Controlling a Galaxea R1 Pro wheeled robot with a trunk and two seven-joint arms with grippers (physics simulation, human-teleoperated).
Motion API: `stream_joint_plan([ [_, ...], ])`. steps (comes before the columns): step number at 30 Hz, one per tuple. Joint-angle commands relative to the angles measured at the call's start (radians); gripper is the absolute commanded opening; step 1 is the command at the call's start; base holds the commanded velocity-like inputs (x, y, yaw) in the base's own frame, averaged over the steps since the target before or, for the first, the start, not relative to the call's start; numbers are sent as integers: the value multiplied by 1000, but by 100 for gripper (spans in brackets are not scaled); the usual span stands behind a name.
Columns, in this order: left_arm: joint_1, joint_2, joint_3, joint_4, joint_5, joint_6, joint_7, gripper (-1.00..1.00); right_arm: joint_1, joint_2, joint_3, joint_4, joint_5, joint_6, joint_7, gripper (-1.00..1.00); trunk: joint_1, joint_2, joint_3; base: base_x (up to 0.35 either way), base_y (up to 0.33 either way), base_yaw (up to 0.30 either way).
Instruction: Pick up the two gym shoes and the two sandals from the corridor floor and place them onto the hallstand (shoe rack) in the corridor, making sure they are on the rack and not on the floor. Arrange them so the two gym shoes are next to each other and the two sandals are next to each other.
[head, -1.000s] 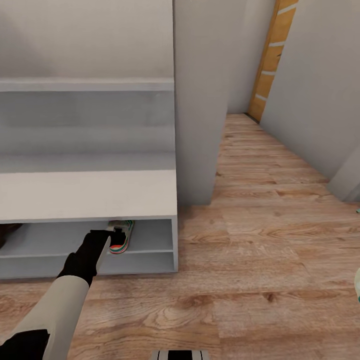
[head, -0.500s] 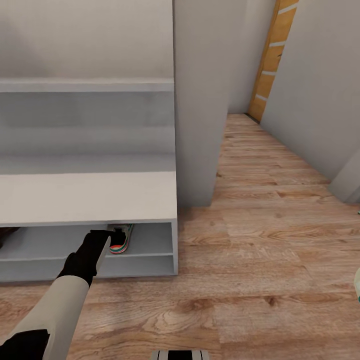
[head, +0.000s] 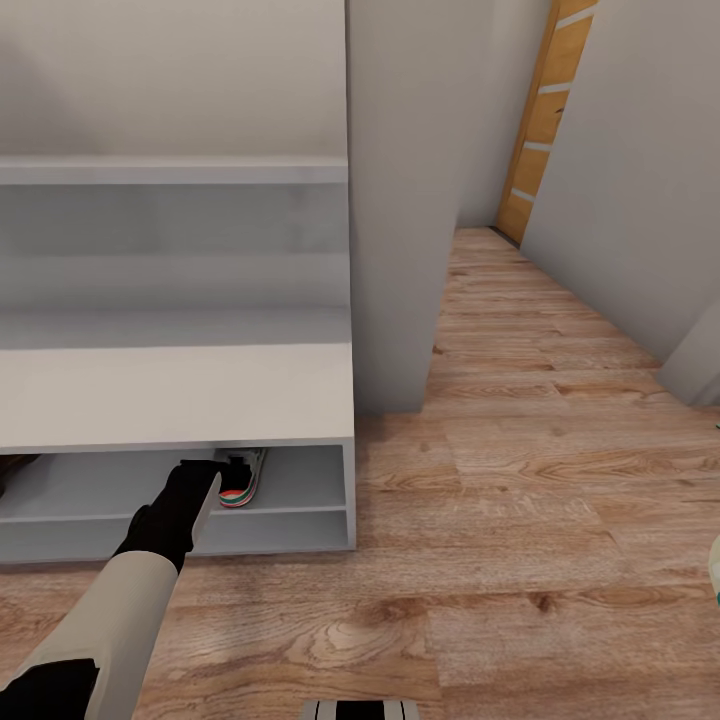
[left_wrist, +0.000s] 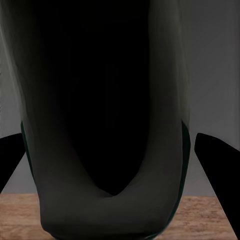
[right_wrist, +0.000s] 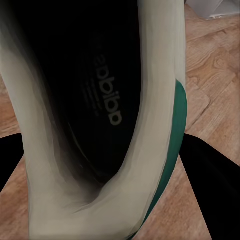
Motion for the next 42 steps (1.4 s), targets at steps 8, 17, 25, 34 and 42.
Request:
stream_joint_plan([
  [8, -1, -1, 4, 9, -7, 5, -4, 100, -1, 0, -4, 1, 10, -2, -5, -100, 0, 0, -1, 0, 0, 0],
  [17, 0, 3, 8, -3, -5, 3, -3, 100, -1, 0, -4, 1, 10, -2, -5, -100, 0, 0, -1, 0, 0, 0],
  [25, 0, 3, 6, -4, -5, 3, -3, 100, -1, 0, -4, 1, 10, -2, -5, -100, 0, 0, -1, -5, 0, 0],
  [34, 0, 3, 4, -4, -4, 2, -3, 100, -1, 0, -3, 1, 10, -6, -5, -100, 0, 0, -1, -268, 0, 0],
  [42, 0, 3, 4, -4, -5, 1, -4, 100, -1, 0, -4, 1, 10, -6, -5, -100, 0, 0, -1, -333, 0, 0],
])
